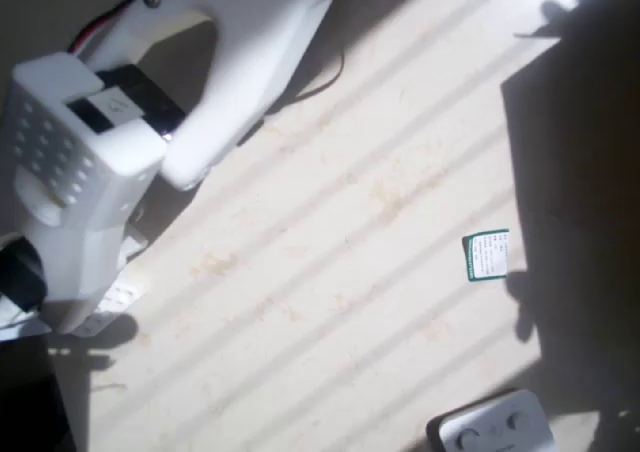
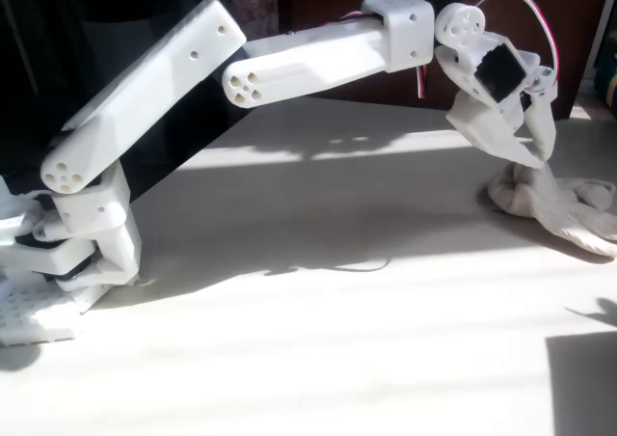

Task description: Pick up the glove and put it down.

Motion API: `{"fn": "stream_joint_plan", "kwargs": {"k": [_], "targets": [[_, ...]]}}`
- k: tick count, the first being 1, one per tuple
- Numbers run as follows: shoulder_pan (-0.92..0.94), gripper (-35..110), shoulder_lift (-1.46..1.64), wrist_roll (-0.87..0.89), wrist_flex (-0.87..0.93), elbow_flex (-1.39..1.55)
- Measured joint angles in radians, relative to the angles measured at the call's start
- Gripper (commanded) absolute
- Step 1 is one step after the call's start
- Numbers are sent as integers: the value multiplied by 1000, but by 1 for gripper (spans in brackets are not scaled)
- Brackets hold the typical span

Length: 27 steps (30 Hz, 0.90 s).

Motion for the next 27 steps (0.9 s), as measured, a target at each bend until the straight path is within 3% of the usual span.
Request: {"fn": "stream_joint_plan", "kwargs": {"k": [10,27], "targets": [[0,31,0,0,141,0],[0,32,-80,0,146,-5]]}}
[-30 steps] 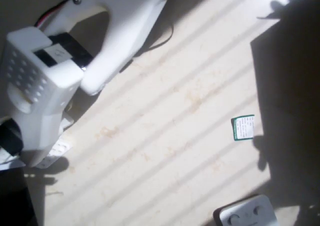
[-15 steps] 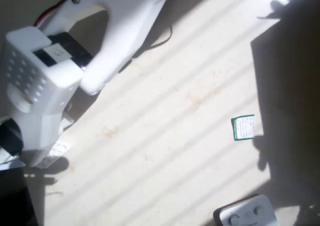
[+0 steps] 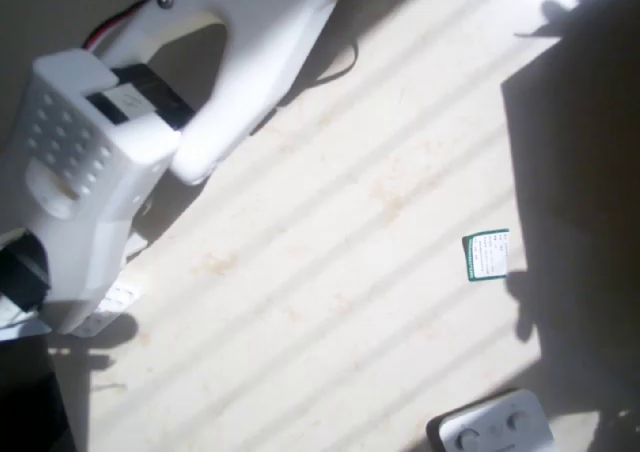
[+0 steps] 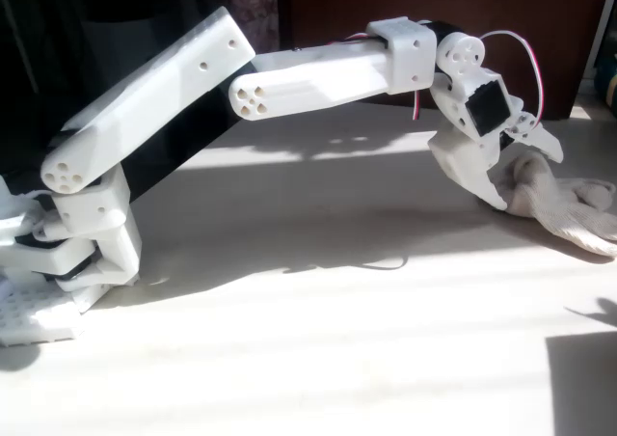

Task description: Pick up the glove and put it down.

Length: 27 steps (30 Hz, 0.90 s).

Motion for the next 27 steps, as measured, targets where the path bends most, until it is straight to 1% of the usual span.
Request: {"fn": "stream_joint_plan", "kwargs": {"k": [13,18,23,27], "targets": [[2,32,-40,8,-17,0],[9,31,-40,6,-69,0],[9,31,-40,3,-80,0],[9,25,-40,3,-80,0]]}}
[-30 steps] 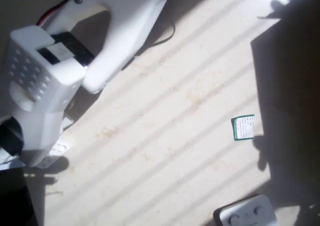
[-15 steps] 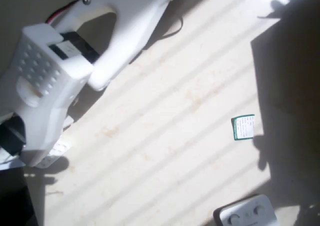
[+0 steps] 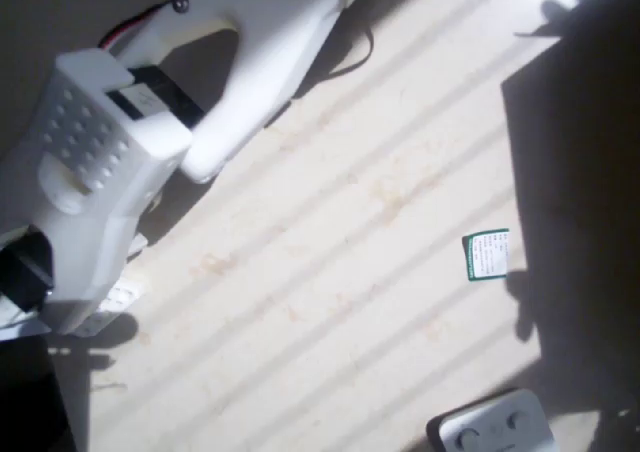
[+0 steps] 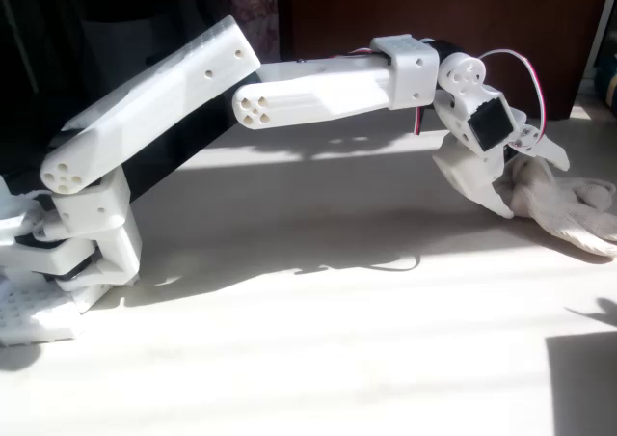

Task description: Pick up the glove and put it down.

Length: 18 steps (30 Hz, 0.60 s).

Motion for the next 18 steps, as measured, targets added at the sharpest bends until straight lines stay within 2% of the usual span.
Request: {"fn": "stream_joint_plan", "kwargs": {"k": [7,18], "targets": [[0,-2,0,5,-6,-5],[9,0,2,-2,-8,-12]]}}
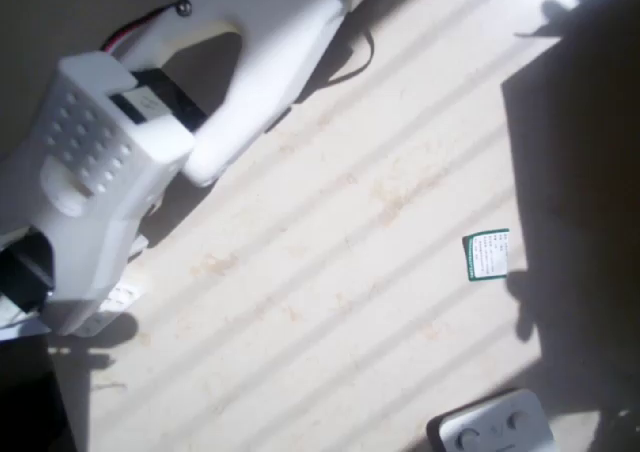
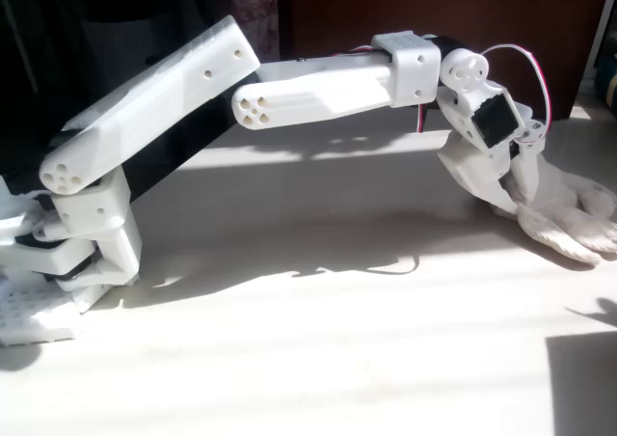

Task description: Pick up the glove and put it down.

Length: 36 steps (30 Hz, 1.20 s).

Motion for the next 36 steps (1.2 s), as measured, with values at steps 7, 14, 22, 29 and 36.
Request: {"fn": "stream_joint_plan", "kwargs": {"k": [7,14,22,29,36], "targets": [[0,0,0,0,0,0],[0,0,20,0,67,0],[18,0,118,-6,130,0],[74,0,242,-6,230,0],[183,0,324,-15,334,0]]}}
